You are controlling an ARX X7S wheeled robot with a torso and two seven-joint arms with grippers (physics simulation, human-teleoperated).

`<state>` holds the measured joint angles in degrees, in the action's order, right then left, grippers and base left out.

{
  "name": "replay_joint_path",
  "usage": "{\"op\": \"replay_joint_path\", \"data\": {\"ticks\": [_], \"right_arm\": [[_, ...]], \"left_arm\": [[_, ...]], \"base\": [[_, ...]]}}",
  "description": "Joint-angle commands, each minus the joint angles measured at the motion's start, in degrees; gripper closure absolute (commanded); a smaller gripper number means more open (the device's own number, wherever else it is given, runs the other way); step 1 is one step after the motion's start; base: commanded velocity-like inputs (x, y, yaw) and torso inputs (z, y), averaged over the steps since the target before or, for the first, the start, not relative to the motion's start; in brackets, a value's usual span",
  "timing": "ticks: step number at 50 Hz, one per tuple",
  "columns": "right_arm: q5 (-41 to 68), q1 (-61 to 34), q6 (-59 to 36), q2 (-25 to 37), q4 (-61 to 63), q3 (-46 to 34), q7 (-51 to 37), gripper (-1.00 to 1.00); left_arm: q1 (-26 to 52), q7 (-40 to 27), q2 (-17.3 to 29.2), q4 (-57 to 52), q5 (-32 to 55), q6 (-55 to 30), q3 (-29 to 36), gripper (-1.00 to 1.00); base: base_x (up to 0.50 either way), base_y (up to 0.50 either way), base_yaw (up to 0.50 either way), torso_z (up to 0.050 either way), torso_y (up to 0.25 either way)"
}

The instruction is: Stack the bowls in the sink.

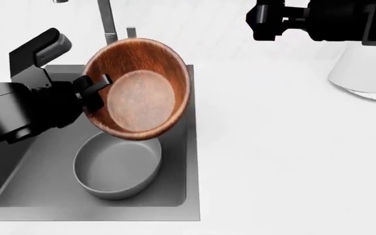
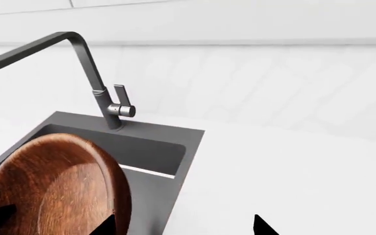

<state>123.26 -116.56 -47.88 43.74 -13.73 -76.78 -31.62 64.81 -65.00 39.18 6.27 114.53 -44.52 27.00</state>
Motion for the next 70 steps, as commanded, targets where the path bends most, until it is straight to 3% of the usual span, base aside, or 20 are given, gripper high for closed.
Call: {"op": "replay_joint_path", "data": {"ticks": [1, 10, 39, 70], "right_arm": [[-0.2, 0.4, 0.1, 0.1, 0.0, 0.1, -0.2, -1.0], [-0.6, 1.0, 0.1, 0.1, -0.3, 0.0, -0.2, -1.0], [-1.5, 3.4, 0.7, -0.6, -0.2, 0.0, 0.8, -1.0], [-1.8, 4.3, 0.7, 0.3, -0.3, 0.2, 0.3, -1.0]], "left_arm": [[-2.7, 2.1, 1.2, 3.1, -2.4, 2.3, -0.4, 1.0], [-5.6, 3.6, 2.3, 5.1, -4.0, 3.0, 0.1, 1.0], [-16.0, -0.4, 7.2, -1.9, 1.6, 5.0, -2.1, 1.0], [-15.1, 4.1, 5.2, 5.6, -4.0, 4.4, 1.3, 1.0]], "base": [[0.0, 0.0, 0.0, 0.0, 0.0], [0.0, 0.0, 0.0, 0.0, 0.001], [0.0, 0.0, 0.0, 0.0, 0.0], [0.0, 0.0, 0.0, 0.0, 0.0]]}}
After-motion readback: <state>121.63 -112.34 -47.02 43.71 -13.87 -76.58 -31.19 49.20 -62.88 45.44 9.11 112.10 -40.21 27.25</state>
